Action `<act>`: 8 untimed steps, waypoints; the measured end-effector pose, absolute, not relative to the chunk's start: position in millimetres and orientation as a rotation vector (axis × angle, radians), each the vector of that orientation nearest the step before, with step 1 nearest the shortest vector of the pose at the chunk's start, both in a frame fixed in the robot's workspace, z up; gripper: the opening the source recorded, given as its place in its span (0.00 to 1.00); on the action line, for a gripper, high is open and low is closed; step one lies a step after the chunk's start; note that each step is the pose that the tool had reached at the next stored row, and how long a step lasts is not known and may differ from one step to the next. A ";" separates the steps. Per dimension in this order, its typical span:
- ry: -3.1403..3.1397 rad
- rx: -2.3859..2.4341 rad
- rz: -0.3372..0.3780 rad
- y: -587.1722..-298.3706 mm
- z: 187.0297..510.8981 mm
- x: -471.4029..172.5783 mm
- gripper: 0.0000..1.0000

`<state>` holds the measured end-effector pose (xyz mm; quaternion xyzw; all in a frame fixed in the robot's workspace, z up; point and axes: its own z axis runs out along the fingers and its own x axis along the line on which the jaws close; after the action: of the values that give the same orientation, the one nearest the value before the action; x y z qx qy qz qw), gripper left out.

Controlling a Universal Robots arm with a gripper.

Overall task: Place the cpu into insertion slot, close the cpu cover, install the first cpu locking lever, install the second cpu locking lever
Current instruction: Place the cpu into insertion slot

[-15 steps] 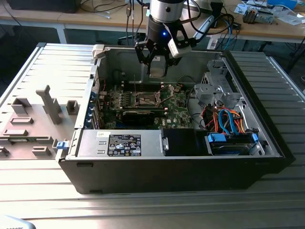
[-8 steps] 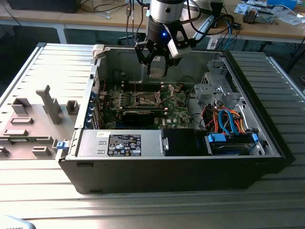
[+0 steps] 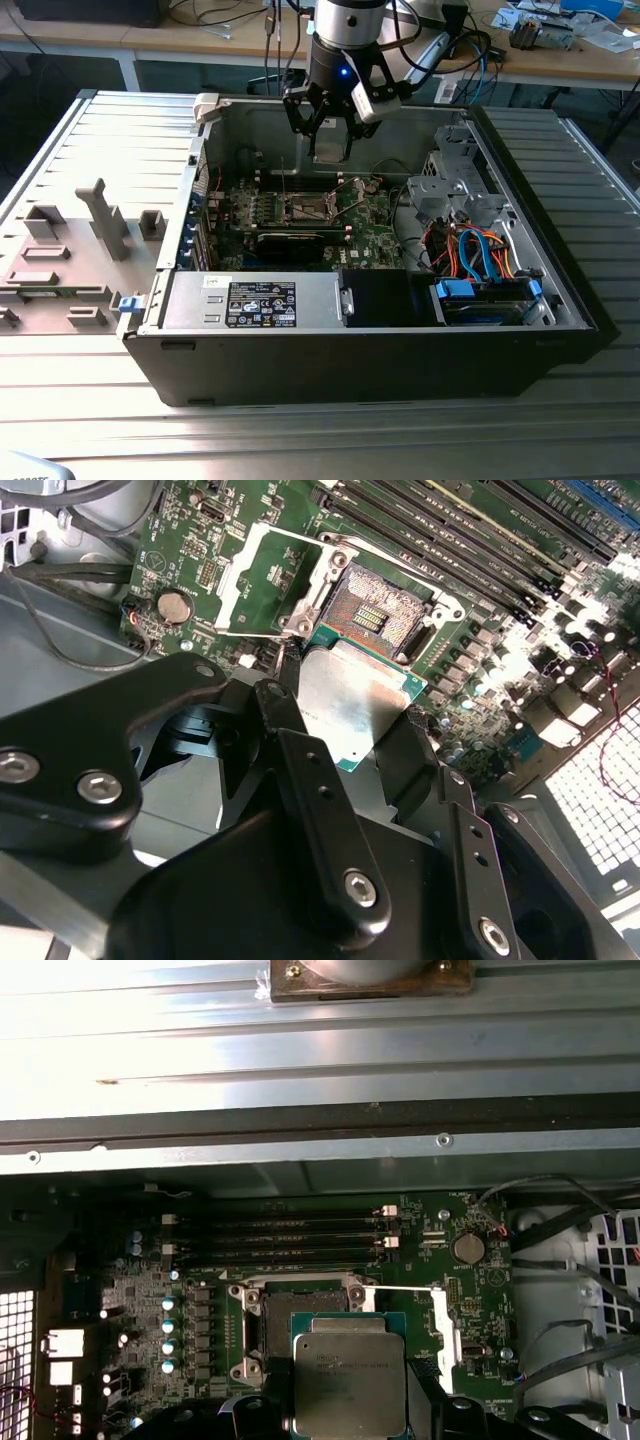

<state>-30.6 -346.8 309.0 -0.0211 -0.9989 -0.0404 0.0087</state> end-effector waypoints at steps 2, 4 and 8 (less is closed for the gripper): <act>-3.121 -0.078 -0.126 -346.8 308.9 -30.6 0.54; -3.121 -0.086 -0.126 -346.8 309.0 -30.7 0.54; -3.121 -0.101 -0.127 -346.8 308.9 -30.6 0.54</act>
<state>-30.6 -346.8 308.9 -0.0322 -0.9986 -0.0405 0.0083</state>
